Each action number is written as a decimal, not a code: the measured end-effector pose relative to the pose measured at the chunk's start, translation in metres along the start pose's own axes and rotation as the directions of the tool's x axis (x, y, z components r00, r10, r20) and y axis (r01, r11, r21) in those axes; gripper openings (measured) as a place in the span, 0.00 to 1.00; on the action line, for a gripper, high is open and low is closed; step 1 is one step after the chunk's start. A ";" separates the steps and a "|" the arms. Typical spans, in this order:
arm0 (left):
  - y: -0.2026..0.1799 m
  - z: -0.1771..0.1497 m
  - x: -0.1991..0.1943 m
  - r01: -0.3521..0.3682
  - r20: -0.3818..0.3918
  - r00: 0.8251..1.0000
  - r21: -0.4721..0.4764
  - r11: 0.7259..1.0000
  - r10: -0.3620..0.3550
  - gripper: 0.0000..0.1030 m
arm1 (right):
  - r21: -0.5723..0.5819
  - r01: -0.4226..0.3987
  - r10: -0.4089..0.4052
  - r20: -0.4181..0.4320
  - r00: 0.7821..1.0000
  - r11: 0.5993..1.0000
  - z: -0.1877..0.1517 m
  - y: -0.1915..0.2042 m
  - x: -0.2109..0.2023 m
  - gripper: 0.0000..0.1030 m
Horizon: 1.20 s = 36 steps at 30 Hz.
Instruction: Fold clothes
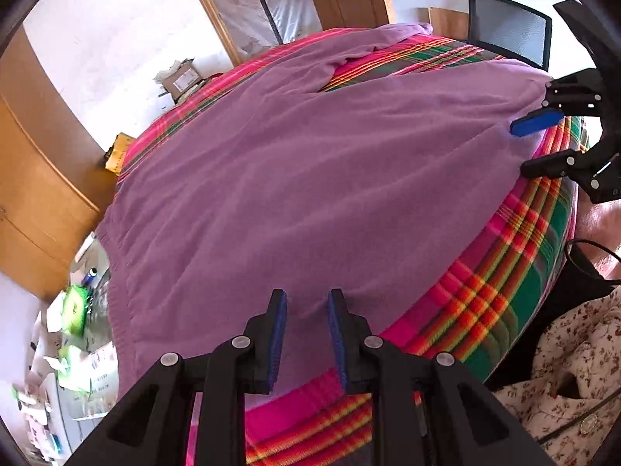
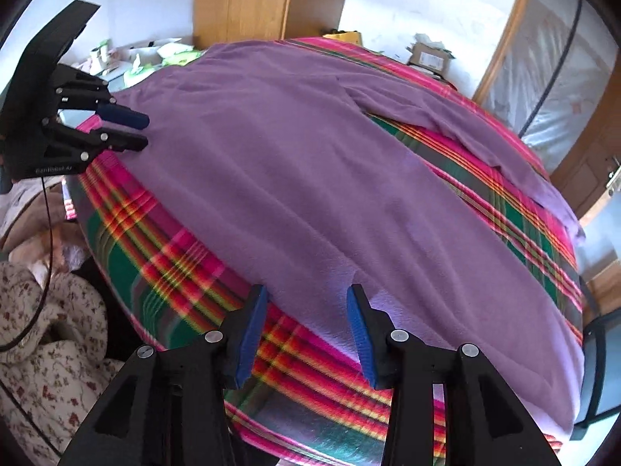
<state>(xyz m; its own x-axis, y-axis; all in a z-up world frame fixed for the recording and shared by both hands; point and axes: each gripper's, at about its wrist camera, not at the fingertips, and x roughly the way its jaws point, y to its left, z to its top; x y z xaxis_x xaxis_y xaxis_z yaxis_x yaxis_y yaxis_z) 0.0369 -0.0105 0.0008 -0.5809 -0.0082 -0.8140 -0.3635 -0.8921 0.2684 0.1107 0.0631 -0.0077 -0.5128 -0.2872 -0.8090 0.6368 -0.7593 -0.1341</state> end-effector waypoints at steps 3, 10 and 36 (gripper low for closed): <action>0.003 0.001 0.001 0.012 0.002 1.000 0.003 1.000 -0.012 0.22 | 0.040 -0.033 0.033 0.003 0.999 0.999 -0.001 -0.006 0.000 0.43; 0.007 -0.002 0.002 0.033 0.004 0.999 -0.013 0.999 -0.033 0.19 | 0.042 -0.063 0.062 0.010 0.998 0.997 0.000 -0.004 0.000 0.29; 0.021 -0.025 -0.020 0.099 0.004 0.995 -0.119 0.988 -0.099 0.00 | 0.014 0.004 -0.005 0.042 0.999 1.000 -0.014 0.006 -0.023 0.25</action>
<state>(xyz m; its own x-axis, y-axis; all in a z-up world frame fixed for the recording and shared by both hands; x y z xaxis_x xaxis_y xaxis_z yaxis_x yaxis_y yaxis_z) 0.0592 -0.0409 0.0096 -0.5446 0.0817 -0.8347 -0.3295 -0.9361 0.1234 0.1345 0.0730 0.0017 -0.5399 -0.3081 -0.7833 0.6266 -0.7685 -0.1296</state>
